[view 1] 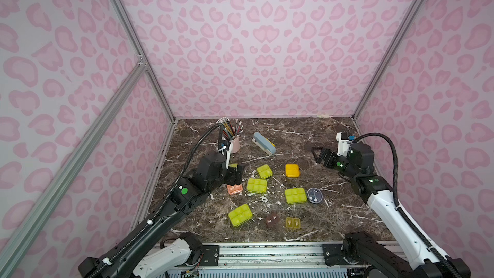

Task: Close pillboxes
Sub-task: Reset both arms

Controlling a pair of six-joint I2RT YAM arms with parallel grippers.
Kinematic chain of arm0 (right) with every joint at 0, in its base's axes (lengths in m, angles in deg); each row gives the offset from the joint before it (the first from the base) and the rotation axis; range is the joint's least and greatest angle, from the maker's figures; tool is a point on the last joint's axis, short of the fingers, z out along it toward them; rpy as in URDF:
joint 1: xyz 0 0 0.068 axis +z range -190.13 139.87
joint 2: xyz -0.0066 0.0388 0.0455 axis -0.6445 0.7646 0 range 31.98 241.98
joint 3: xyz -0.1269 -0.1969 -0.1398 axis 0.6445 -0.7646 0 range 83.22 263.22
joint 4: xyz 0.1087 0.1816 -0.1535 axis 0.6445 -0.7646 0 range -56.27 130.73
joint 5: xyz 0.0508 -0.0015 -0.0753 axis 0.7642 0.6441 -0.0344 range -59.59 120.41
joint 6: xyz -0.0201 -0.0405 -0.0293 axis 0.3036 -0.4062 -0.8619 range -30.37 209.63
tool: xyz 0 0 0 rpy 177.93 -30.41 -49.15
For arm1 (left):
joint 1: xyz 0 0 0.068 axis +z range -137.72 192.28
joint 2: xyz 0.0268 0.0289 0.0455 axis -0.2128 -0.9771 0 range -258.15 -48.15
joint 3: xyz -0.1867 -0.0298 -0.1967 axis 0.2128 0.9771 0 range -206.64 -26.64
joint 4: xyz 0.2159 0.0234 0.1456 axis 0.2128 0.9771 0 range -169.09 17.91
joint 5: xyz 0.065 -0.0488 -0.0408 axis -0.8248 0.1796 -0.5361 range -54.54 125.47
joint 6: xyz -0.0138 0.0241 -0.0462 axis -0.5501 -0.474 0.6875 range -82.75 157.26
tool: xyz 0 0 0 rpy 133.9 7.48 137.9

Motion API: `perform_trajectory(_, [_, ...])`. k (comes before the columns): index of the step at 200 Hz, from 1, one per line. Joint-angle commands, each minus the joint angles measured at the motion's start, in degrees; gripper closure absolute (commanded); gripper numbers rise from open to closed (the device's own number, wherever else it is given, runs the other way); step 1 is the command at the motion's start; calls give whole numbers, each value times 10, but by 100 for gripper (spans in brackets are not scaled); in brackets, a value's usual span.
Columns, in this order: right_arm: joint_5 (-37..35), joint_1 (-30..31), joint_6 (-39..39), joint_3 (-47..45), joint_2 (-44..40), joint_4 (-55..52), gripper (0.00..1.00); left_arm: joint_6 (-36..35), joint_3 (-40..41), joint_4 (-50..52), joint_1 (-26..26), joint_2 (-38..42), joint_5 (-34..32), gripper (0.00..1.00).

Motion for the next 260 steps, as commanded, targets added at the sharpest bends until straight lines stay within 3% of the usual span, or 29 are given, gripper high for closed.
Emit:
perform_trajectory(1, [-14, 6, -16, 2, 7, 7, 3, -1, 14, -26, 0, 18, -48, 11])
perform_trajectory(72, [-40, 19, -32, 9, 13, 26, 2, -1, 50, -31, 0, 54, -96, 15])
perform_trajectory(128, [-82, 69, -45, -1, 10, 79, 2, 2, 52, -15, 0, 63, -111, 16])
perform_trajectory(206, [-108, 128, -118, -90, -52, 234, 2, 27, 68, -10, 0, 95, -143, 21])
perform_trajectory(260, [-110, 138, -168, -149, -85, 304, 2, 26, 98, -18, 0, 137, -187, 26])
